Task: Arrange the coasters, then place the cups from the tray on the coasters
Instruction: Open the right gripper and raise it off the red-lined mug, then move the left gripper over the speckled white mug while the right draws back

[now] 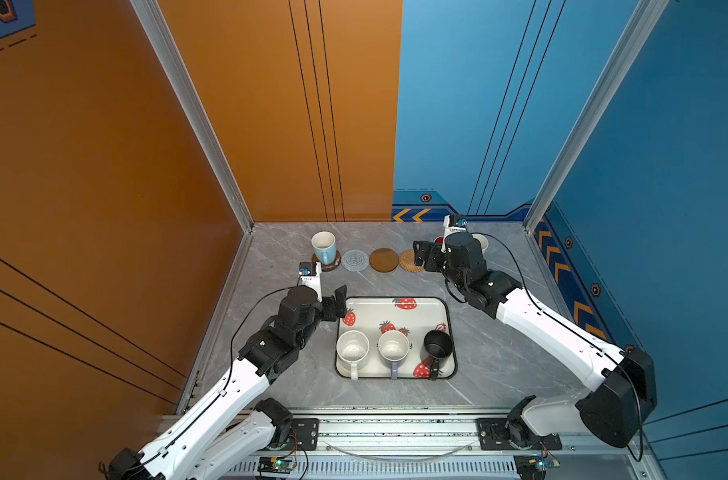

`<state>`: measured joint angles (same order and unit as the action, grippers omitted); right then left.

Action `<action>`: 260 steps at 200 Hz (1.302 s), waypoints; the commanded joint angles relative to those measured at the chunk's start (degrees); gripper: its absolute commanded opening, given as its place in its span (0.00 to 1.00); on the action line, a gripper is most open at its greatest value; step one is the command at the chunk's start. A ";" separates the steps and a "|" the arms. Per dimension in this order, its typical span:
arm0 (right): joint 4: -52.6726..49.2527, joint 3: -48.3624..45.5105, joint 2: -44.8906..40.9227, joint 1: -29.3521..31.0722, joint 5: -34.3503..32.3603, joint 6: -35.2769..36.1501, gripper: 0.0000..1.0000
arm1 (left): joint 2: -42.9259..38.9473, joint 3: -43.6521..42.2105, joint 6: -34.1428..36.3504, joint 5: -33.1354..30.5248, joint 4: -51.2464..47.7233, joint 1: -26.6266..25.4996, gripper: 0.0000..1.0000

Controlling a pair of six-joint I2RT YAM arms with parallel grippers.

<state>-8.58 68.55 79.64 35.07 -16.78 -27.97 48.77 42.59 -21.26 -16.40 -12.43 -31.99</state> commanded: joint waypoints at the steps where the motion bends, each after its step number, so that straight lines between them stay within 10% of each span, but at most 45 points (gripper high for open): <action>1: 2.70 -1.80 -2.11 0.84 -4.05 -2.17 0.94 | 1.65 3.84 -1.58 1.36 -1.75 -0.48 0.90; 102: 14.98 -9.40 -1.65 1.36 -3.22 1.62 0.98 | 4.73 19.64 -3.34 4.28 -24.63 -6.37 0.88; 260: 21.60 -11.07 -1.16 8.35 -7.80 16.41 0.94 | 5.73 20.05 -12.87 5.96 -48.19 -17.68 0.81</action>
<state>12.53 55.72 78.11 43.09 -21.82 -13.26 53.30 61.36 -31.81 -10.26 -53.32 -47.92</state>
